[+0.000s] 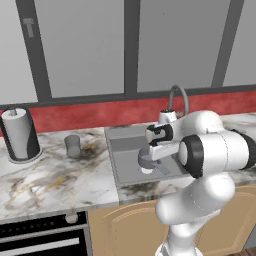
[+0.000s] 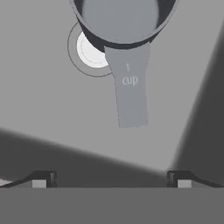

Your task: Move any existing items from the left basin to the right basin for drying. Then move the glass cup from the counter to the left basin of the sink for washing.

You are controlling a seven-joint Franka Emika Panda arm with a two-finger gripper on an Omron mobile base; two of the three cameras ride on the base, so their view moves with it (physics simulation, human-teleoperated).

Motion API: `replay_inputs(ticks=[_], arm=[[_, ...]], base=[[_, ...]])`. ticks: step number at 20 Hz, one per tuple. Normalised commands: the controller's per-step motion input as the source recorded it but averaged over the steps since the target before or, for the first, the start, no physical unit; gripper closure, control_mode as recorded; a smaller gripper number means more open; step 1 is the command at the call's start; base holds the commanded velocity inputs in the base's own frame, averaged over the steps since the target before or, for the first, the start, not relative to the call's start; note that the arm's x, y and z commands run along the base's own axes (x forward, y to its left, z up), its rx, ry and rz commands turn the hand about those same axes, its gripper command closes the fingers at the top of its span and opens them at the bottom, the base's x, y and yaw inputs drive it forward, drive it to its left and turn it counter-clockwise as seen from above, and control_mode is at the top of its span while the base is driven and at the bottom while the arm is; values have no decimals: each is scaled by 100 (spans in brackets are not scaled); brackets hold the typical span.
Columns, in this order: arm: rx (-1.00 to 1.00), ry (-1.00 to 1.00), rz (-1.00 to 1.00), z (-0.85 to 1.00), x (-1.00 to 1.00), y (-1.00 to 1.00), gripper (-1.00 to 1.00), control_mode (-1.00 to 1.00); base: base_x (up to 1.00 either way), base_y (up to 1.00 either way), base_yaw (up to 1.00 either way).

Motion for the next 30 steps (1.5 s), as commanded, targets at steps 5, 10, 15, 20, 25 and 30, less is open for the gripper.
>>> replay_inputs(ticks=[5,10,15,20,25,30], arm=[[0,0,4,-18,21,-1,-100,-100],[0,0,5,-15,18,-5,-100,-100],[0,0,4,-9,22,-3,-100,-100],[0,0,3,-5,23,0,-100,-100],[0,0,2,-18,12,0,-100,-100],[0,0,0,-32,0,0,-100,-100]], base=[[0,0,0],[0,0,0],[0,0,0],[0,0,0],[0,0,0],[0,0,0]])
